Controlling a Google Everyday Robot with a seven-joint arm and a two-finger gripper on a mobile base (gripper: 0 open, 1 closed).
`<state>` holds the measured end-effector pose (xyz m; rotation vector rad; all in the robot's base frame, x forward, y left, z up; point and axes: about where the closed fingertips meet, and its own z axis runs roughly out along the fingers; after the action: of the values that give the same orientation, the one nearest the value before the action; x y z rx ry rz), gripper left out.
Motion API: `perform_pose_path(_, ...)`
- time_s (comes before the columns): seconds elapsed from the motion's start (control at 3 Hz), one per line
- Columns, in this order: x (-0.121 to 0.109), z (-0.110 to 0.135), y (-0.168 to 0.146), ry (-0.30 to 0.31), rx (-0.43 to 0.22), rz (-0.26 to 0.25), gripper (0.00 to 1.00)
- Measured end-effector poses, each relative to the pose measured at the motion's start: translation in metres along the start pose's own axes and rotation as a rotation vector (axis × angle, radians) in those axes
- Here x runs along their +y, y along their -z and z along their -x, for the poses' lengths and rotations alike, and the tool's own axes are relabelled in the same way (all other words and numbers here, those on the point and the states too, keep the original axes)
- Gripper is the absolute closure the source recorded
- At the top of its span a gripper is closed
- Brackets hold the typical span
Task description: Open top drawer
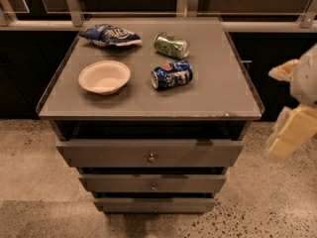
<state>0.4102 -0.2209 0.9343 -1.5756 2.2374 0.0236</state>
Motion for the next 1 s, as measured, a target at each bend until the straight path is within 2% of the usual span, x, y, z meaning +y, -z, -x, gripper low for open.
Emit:
perform_pose_path(0.33, 0.031, -0.016, -0.046, -0.106, -0.121, 0.039, 0.0)
perform_pose_path(0.67, 0.062, -0.02, -0.104, -0.192, -0.227, 0.115, 0.0)
perform_pose_path(1.0, 0.077, -0.01, -0.153, -0.245, -0.291, 0.179, 0.0)
